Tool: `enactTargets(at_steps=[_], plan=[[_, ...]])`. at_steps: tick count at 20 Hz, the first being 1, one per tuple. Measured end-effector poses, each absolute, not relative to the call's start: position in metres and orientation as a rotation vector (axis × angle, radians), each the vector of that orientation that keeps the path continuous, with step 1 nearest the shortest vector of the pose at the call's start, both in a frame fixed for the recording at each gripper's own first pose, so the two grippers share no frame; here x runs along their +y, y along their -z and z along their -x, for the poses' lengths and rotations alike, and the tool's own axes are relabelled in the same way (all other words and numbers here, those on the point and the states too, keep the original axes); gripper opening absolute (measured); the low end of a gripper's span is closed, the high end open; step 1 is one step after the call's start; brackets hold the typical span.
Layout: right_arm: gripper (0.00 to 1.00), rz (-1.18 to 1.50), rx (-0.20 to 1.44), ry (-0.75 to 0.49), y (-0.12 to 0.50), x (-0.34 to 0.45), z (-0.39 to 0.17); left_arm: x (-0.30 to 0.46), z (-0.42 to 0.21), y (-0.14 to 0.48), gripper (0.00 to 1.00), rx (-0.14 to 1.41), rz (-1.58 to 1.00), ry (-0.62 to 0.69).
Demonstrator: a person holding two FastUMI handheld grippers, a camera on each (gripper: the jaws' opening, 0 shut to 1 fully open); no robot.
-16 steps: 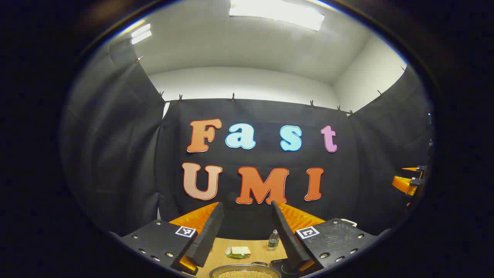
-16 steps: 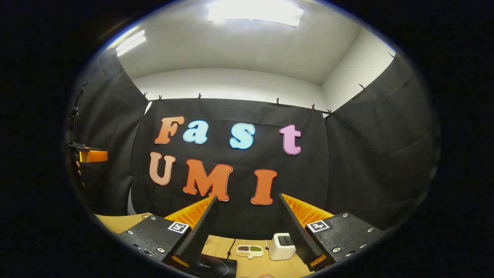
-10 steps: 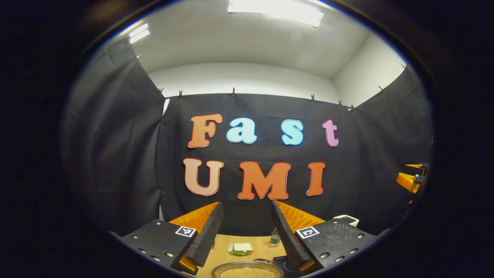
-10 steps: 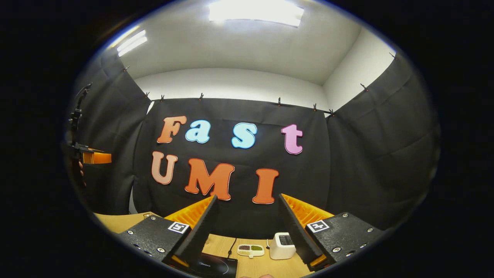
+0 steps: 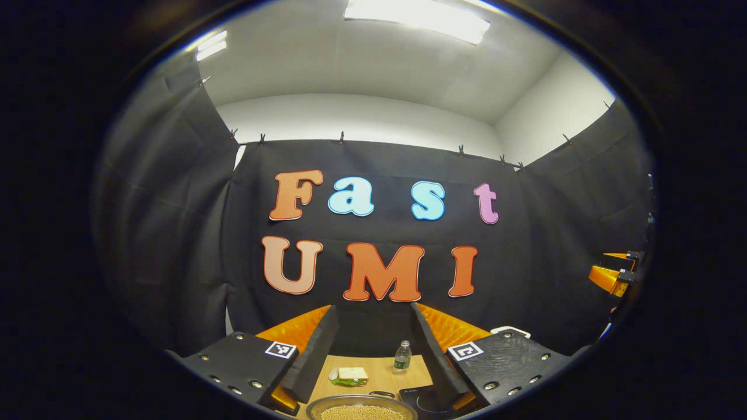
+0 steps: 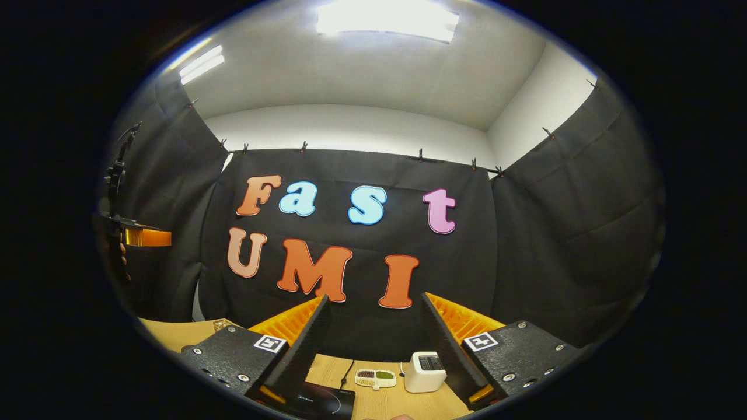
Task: First push the handle of the pot to place it horizontally, then grasp the pot with both hands and set it on the induction cooktop.
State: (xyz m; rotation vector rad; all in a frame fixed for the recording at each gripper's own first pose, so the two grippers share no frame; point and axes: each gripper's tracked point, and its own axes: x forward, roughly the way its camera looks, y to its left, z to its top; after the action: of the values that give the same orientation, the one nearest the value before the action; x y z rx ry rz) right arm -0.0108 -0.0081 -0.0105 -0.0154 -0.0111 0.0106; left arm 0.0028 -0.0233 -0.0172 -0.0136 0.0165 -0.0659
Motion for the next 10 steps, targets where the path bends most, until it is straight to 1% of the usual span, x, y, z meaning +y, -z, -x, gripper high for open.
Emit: enactTargets(at_steps=[7, 8, 9, 10], plan=[[0.95, 0.011, -0.004, -0.012, 0.02, -0.01, 0.011, -0.025, 0.0, 0.03, 0.79, 0.042, 0.008, 0.074], [0.95, 0.011, -0.002, -0.013, 0.023, -0.01, 0.011, -0.027, 0.0, 0.033, 0.83, 0.047, 0.006, 0.085], [0.95, 0.009, -0.003, -0.015, 0.024, -0.009, 0.011, -0.03, 0.001, 0.038, 0.78, 0.06, 0.005, 0.098], [0.95, 0.007, -0.003, -0.017, 0.026, -0.009, 0.012, -0.028, 0.002, 0.046, 0.58, 0.084, 0.006, 0.093]])
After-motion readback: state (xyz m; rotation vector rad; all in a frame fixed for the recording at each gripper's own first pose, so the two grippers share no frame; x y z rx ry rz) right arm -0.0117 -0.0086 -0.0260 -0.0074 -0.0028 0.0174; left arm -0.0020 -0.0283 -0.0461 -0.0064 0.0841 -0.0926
